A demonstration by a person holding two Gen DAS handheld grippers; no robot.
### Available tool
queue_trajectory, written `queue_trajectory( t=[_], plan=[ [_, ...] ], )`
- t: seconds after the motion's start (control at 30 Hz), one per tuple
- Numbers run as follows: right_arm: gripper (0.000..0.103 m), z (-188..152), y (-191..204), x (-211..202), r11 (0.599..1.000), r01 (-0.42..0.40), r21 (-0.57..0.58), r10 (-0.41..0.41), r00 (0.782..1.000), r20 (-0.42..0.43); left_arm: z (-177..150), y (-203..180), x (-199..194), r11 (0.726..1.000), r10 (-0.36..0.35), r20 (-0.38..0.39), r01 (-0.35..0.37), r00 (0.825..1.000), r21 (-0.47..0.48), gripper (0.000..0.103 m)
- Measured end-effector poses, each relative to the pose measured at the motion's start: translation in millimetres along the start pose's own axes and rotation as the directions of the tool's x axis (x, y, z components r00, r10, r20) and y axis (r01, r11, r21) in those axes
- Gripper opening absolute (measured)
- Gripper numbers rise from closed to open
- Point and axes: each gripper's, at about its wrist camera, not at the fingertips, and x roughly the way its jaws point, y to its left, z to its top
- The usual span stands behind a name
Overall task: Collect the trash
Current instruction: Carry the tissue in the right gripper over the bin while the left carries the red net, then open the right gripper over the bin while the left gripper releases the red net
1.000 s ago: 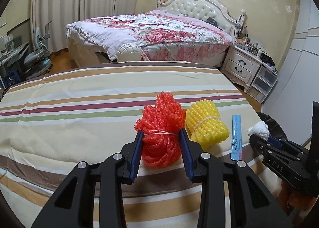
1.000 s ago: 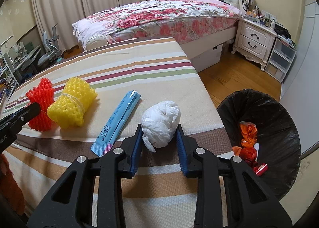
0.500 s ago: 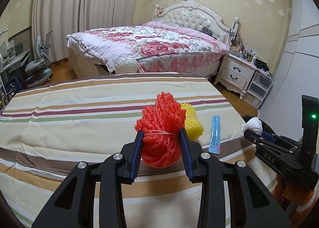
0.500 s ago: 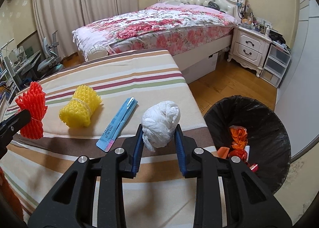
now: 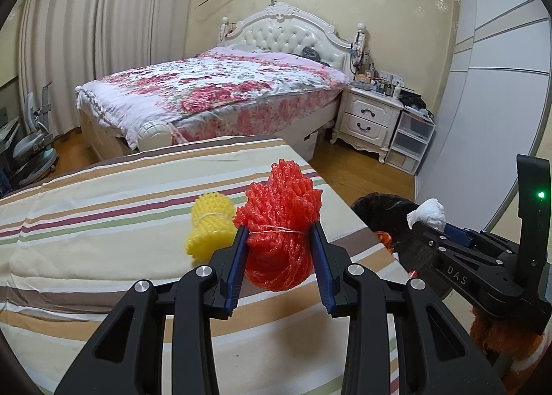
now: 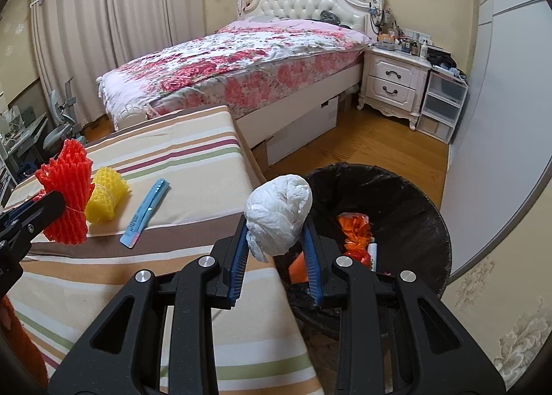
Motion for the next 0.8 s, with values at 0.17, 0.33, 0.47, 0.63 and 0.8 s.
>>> queue_trajectory(
  t=[0.17, 0.33, 0.47, 0.63, 0.8],
  plan=[
    [0.029, -2, -21, -3, 0.999, 0.032, 0.029, -0.032, 0.999, 0.008, 4, -30, 9, 0.998, -0.037, 0.001, 0.037, 0.999, 0.045, 0.037],
    [0.029, 1, -42, -8, 0.996, 0.069, 0.052, -0.070, 0.997, 0.026, 10, -56, 22, 0.994, -0.072, 0.000, 0.071, 0.997, 0.079, 0.037],
    [0.029, 3, -58, -8, 0.992, 0.103, 0.068, -0.105, 0.994, 0.032, 15, -78, 31, 0.990, -0.095, 0.003, 0.094, 0.995, 0.106, 0.037],
    [0.029, 2, -79, -1, 0.988, 0.125, 0.095, -0.128, 0.992, 0.023, 19, -101, 46, 0.983, -0.115, 0.001, 0.113, 0.993, 0.144, 0.037],
    [0.029, 0, -95, 8, 0.982, 0.145, 0.118, -0.147, 0.989, 0.005, 21, -119, 62, 0.978, -0.126, -0.021, 0.128, 0.992, 0.162, 0.037]
  ],
)
